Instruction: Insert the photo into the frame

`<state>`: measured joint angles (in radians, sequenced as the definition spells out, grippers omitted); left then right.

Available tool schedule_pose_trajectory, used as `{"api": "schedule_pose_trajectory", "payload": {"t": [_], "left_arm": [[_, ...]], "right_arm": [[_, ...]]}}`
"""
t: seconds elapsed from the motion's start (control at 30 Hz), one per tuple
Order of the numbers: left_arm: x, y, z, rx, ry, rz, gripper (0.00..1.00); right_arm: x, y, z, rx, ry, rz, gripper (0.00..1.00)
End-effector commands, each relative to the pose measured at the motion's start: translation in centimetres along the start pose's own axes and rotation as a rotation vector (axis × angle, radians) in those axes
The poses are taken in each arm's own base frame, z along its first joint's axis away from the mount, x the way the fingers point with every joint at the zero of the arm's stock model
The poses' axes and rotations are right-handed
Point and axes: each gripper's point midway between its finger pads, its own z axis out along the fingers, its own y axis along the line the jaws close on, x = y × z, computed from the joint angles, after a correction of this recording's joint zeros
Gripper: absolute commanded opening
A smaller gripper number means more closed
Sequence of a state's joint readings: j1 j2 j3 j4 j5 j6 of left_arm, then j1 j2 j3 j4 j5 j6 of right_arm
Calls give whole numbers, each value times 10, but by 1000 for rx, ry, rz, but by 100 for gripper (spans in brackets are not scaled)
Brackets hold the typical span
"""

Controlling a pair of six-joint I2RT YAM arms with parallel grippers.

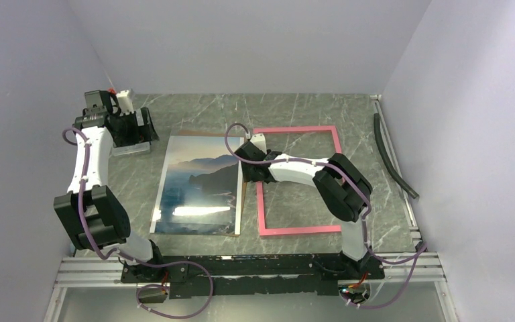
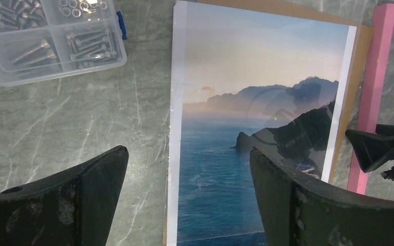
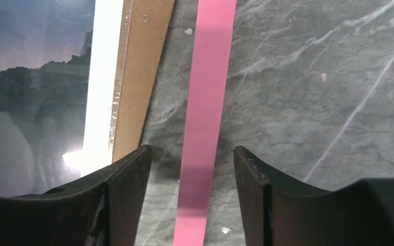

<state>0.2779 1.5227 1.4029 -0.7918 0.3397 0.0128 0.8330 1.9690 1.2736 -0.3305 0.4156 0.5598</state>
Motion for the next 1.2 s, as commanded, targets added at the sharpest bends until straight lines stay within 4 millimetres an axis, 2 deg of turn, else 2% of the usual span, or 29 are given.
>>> {"api": "schedule_pose_trajectory", "payload": {"t": [0.0,0.1,0.2,0.33,0.4,0.6,0.73,0.83,1.03,1.17], "left_arm": [[-8,-11,-13,37,-16,27,94],[1,-19,-15,82,1,30,94],[13,-32,-14,124,24,81,94],[30,-46,-4,128,76,161,94],[38,-57,2,145,91,200,94],[58,-90,14,227,116,300,94],[58,-105,19,280,134,274,94],[55,-114,20,327,142,254,94],[41,-131,8,393,104,227,94],[39,-158,-6,471,116,239,94]], "right_arm": [[9,4,8,-15,15,22,59],[10,5,8,-22,19,31,48],[4,4,5,-10,11,59,29],[-16,14,-6,-58,-10,80,14],[-32,21,-19,-85,-25,99,11],[-92,35,-76,-160,-75,180,8],[-135,44,-126,-250,-115,241,7],[-160,51,-158,-323,-129,277,5],[-206,61,-221,-511,-153,351,3],[-223,67,-251,-675,-122,423,2]]}}
